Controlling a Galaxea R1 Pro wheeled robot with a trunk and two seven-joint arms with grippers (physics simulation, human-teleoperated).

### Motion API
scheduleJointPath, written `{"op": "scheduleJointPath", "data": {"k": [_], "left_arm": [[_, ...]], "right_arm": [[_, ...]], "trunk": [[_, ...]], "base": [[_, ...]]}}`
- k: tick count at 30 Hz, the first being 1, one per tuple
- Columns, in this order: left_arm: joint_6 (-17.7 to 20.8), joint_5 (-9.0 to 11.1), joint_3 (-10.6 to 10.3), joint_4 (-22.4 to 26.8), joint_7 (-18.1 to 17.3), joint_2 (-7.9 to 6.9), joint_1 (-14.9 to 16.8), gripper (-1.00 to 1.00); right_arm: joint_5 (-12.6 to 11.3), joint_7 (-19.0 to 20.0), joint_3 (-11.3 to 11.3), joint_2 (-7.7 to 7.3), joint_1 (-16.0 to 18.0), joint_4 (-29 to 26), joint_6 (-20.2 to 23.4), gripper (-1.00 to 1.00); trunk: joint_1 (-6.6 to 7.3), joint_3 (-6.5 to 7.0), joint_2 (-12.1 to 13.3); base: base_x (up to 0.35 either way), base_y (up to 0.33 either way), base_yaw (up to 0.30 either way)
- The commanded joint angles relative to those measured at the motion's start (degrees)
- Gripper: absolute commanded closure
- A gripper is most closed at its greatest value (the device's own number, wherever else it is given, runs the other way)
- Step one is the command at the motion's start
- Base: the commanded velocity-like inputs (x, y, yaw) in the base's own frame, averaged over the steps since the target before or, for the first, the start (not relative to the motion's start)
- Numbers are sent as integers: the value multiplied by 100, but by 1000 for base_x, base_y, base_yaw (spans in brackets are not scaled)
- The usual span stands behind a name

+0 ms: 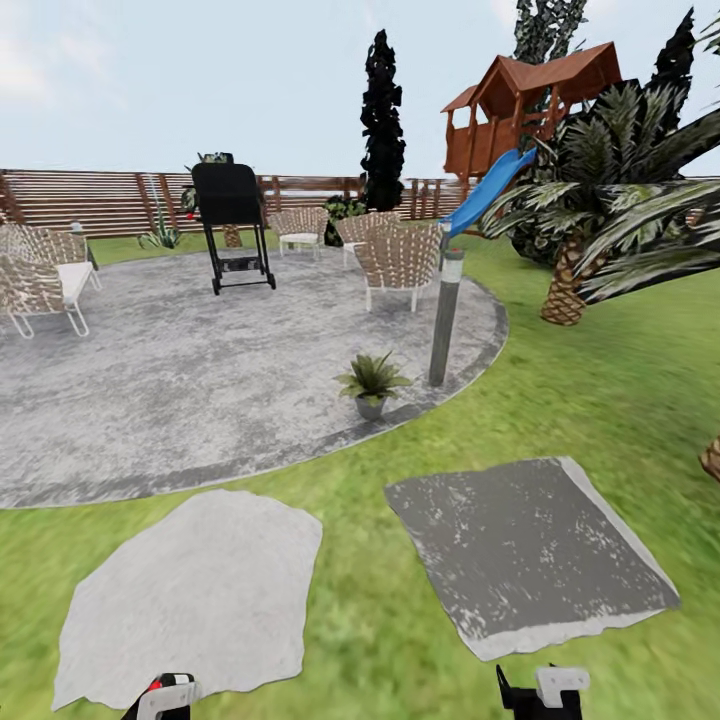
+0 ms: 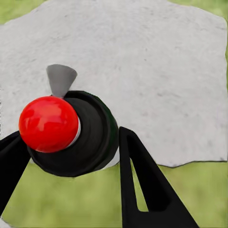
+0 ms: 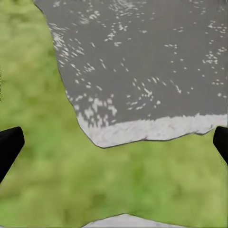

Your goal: Pick up the pesticide atomizer in the garden and spray insectifuge to fully cover both potted plants in the garden.

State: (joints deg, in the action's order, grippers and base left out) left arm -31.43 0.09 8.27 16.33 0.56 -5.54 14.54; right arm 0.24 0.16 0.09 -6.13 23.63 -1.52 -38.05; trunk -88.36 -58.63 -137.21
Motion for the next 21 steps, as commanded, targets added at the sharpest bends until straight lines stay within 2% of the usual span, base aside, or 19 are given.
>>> {"op": "scheduleJointPath", "data": {"k": [1, 7, 21], "left_arm": [[-20, 0, 1, -6, 6, -1, 5, 100], [-21, 0, 0, -3, 6, -1, 5, 100], [-16, 0, 0, -7, 6, 0, 5, 100]], "right_arm": [[2, 2, 0, 0, 1, 2, -15, -100], [2, 2, 0, -2, 1, 2, -18, -100], [2, 2, 0, -1, 1, 2, -11, -100]], "trunk": [[-2, -5, -2], [-2, -5, -2], [-2, -5, -2]], "base": [[309, -142, 274], [309, -142, 236], [309, -142, 17]]}}
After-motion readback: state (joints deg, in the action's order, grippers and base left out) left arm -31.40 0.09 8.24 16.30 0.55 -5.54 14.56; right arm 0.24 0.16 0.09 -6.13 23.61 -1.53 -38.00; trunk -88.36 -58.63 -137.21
